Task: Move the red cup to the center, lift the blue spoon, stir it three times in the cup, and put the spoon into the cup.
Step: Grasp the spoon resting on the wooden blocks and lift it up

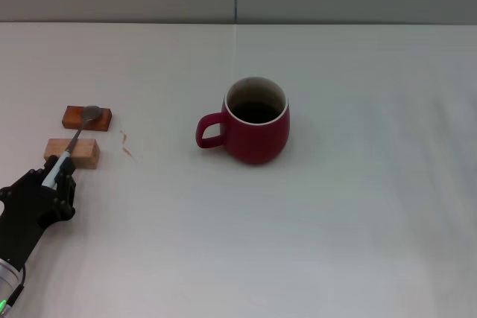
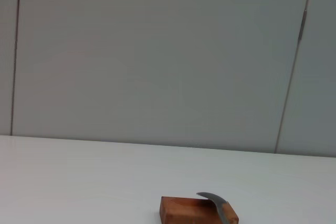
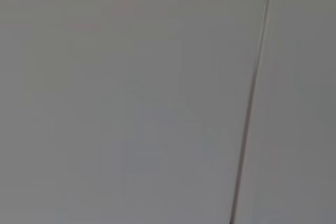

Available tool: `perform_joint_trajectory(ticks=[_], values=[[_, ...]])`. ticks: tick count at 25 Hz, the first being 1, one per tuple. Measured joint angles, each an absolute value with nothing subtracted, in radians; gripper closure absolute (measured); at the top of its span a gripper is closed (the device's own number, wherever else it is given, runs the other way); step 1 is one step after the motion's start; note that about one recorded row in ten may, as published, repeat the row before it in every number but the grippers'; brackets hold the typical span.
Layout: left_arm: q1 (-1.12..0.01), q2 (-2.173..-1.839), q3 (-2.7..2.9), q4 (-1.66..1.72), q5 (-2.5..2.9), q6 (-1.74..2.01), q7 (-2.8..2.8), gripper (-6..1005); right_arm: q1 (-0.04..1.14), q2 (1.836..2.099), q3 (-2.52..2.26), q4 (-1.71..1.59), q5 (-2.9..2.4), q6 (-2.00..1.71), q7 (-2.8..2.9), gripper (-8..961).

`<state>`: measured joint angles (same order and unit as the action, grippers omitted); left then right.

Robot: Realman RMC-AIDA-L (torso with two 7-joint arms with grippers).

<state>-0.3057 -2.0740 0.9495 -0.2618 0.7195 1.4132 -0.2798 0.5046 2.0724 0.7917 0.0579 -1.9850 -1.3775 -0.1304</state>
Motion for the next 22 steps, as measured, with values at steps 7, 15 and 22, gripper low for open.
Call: perform_joint_trajectory(ticks=[7, 15, 22], values=[[-0.31, -2.074, 0.95, -0.265, 0.719, 1.414, -0.28, 805, 0.505, 2.072, 0.791, 0.058, -1.985, -1.377, -0.13, 257], [-0.31, -2.074, 0.95, -0.269, 0.719, 1.416, -0.282, 805, 0.504, 2.072, 0.791, 0.058, -1.985, -1.378, -0.13, 255], [-0.305, -2.074, 0.95, -0.267, 0.719, 1.417, -0.282, 805, 0.504, 2.072, 0.791, 0.058, -1.985, -1.378, -0.13, 258]])
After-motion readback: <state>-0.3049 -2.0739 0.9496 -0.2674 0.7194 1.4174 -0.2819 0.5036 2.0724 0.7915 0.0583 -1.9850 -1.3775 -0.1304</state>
